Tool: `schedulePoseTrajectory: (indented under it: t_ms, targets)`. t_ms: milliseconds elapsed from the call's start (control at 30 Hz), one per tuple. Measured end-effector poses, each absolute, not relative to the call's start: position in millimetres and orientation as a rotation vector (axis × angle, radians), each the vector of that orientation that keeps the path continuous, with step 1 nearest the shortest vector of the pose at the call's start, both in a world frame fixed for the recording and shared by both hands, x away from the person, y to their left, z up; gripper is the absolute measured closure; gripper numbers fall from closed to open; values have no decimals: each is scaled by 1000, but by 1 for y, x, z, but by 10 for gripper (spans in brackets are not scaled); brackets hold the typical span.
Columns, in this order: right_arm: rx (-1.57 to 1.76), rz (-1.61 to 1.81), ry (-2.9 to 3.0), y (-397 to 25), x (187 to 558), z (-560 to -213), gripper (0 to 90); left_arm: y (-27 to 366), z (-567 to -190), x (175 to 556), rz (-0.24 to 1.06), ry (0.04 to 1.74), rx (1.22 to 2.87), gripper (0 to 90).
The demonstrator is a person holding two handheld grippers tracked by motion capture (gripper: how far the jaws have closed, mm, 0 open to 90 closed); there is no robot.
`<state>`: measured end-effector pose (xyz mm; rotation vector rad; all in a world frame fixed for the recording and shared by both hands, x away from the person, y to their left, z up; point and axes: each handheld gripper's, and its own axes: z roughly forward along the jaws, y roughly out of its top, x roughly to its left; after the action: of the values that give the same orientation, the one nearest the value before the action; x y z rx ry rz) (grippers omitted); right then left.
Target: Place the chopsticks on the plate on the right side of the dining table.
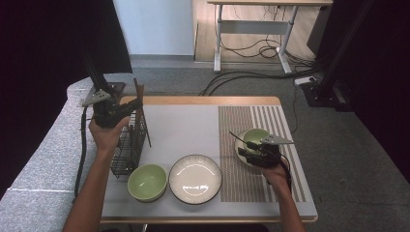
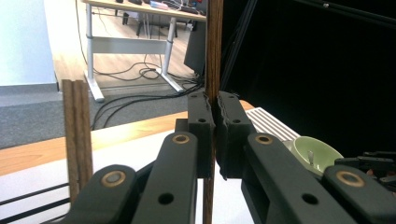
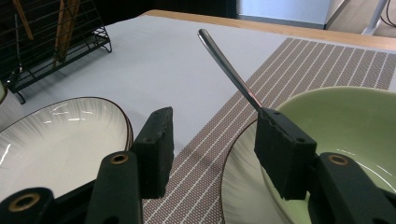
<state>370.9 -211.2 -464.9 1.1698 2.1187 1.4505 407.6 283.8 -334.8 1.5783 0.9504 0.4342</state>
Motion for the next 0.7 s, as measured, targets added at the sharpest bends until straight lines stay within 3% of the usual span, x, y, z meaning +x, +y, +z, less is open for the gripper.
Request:
schedulePoseTrajectory:
  t_ms: [700]
  targets:
    - [1089, 1469, 2158, -186, 374, -454, 475, 266, -339, 402, 398, 926, 1588, 854]
